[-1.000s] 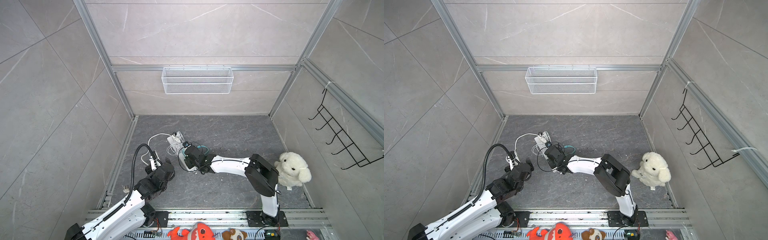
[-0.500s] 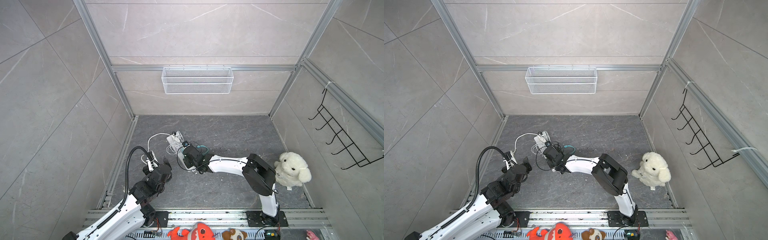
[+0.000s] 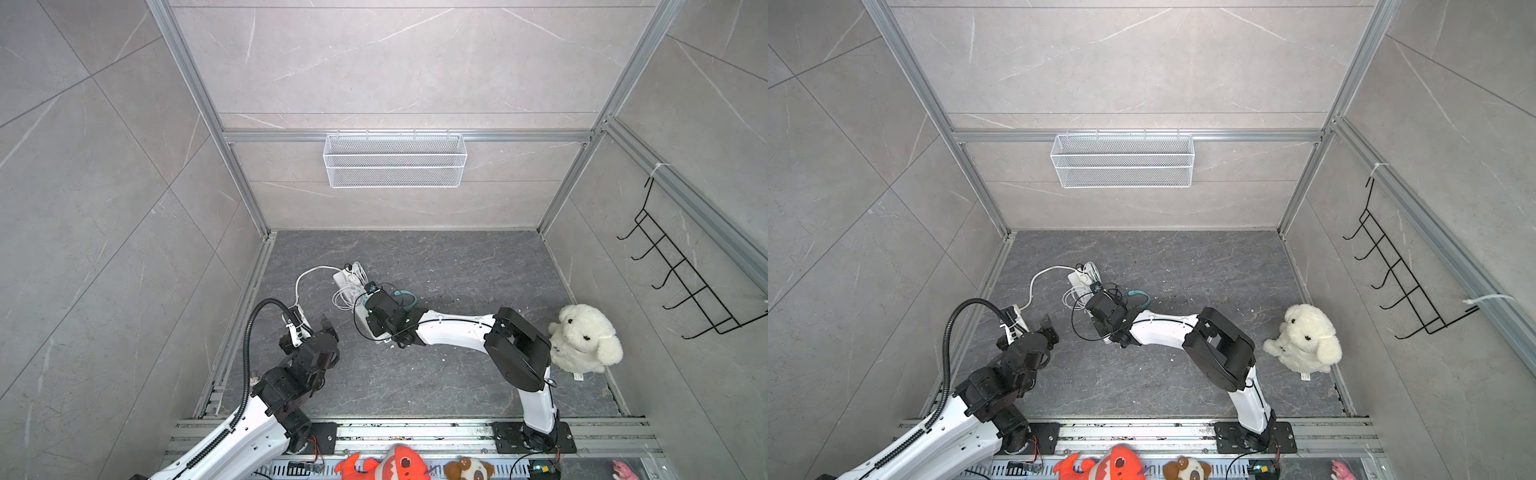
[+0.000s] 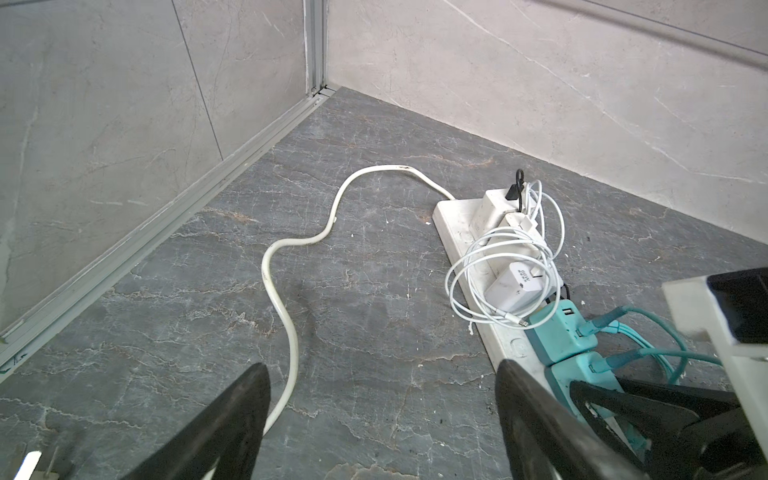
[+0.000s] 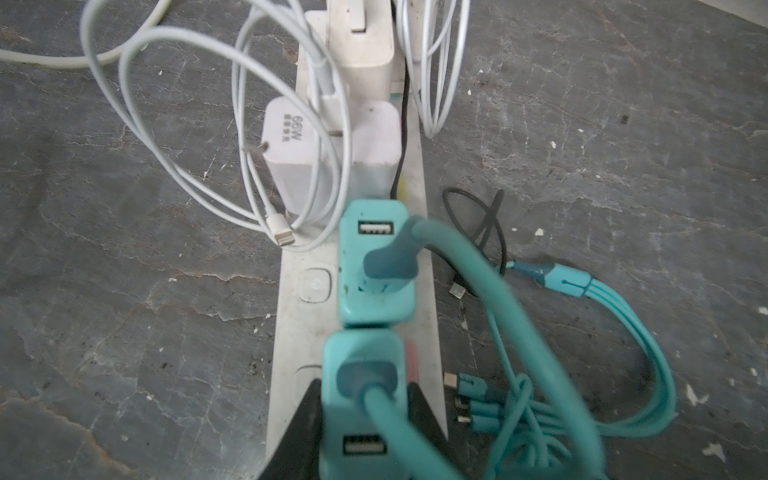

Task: Insert the plug
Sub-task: 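Push the teal charger down into the socket with the right gripper, then open the right gripper and lift it off the plugged charger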

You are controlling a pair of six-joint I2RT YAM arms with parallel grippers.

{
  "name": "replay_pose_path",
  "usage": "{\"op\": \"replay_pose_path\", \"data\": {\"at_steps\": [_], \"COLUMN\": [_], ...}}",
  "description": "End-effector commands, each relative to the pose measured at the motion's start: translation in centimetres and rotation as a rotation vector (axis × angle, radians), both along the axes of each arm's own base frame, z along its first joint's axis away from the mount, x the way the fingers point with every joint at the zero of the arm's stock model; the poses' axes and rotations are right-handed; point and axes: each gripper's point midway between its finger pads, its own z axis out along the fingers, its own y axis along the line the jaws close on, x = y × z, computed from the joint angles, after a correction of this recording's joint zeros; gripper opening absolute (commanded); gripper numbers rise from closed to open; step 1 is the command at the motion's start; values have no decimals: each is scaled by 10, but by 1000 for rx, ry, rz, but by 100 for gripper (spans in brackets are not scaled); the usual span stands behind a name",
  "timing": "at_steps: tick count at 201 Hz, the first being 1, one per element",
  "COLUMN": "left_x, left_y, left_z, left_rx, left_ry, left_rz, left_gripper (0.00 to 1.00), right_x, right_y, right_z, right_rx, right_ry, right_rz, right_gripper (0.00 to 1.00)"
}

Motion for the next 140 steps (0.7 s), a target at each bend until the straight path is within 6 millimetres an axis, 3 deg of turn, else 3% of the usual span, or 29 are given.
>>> {"op": "replay_pose_path", "data": {"at_steps": [1,87,140], "left_x": [-1,4,9], "left_y": [7,1,-4], "left_z": [4,-2,3], "left_rx": [14,39,50], "left_ry": [-24,19,26], "left_rz": [26,23,15], "left_gripper": [87,87,87], "right_x": [-30,-33,-51], "right_y": [-26,-21,-37], "right_z": [-62,-17,5], "right_rx": [-147,-65,-34], "right_ry": [157,109,109], "right_rz": [26,46,50], "right_gripper": [28,44,47]}}
